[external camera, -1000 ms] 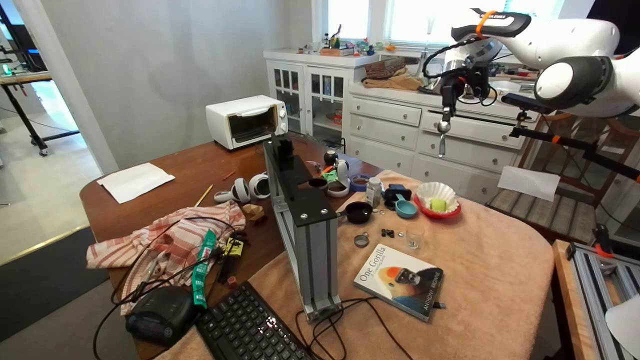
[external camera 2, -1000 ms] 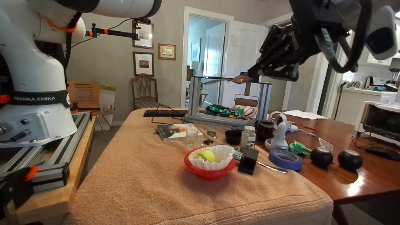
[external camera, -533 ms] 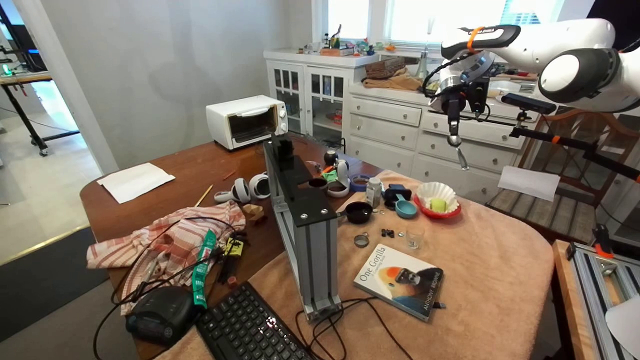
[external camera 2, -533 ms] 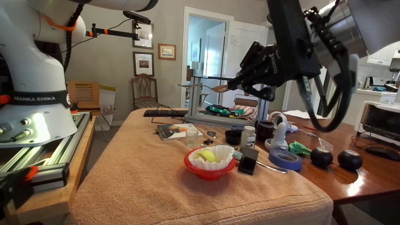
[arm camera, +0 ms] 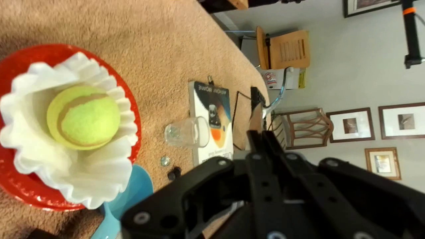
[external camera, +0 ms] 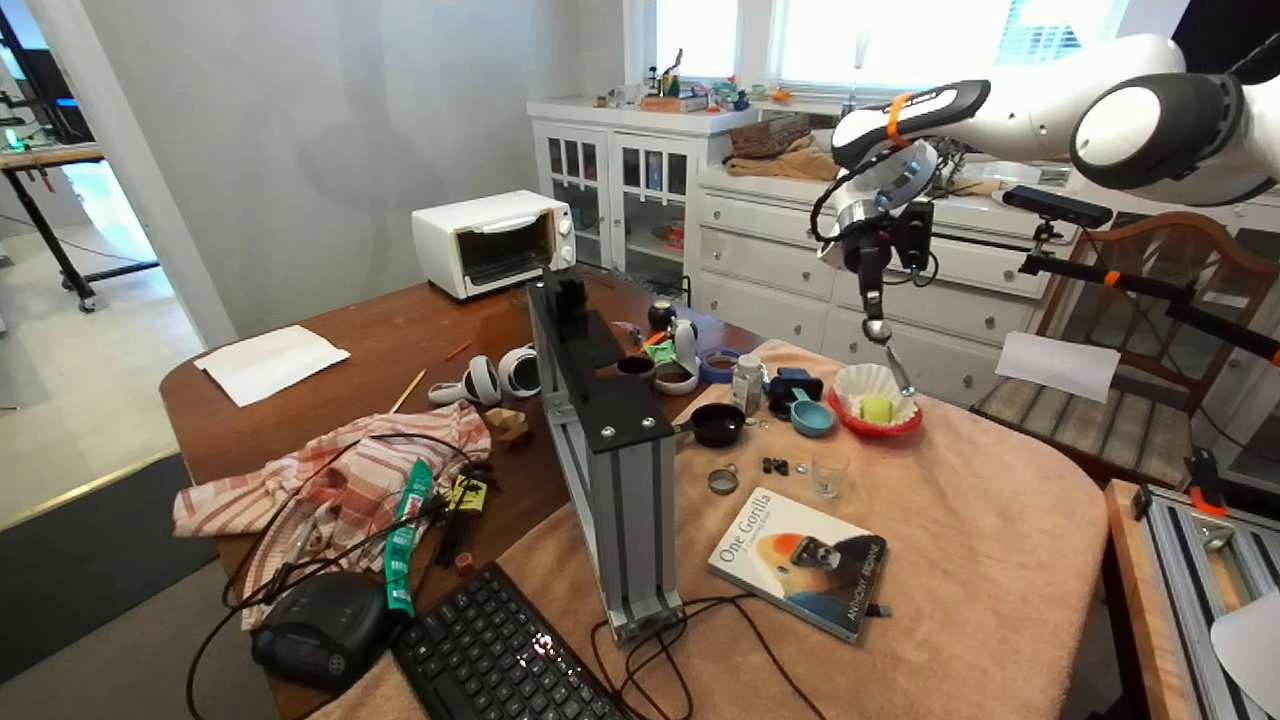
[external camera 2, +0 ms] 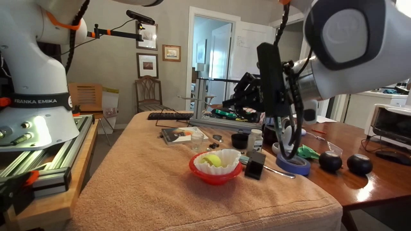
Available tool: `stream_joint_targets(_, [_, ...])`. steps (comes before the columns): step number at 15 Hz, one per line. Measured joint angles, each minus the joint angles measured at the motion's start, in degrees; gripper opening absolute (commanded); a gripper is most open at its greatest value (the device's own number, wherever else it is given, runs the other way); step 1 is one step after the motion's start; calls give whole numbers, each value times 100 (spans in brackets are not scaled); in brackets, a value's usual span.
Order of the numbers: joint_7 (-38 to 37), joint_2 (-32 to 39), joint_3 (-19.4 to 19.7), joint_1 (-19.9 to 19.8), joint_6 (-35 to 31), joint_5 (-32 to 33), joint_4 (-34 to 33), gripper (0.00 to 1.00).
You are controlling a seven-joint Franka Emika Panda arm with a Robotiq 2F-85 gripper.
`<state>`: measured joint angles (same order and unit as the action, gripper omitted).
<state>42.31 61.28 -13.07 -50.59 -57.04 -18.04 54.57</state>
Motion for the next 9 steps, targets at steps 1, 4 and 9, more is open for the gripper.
stream_joint_targets(1, [0,-57,-2,94,-443,0,293,1])
stream_joint_targets(4, [2,-261,-12,325,-1686,-31,1121,1])
stream_joint_targets(9, [17,-900,-102,409,-2812,-81,2484,1])
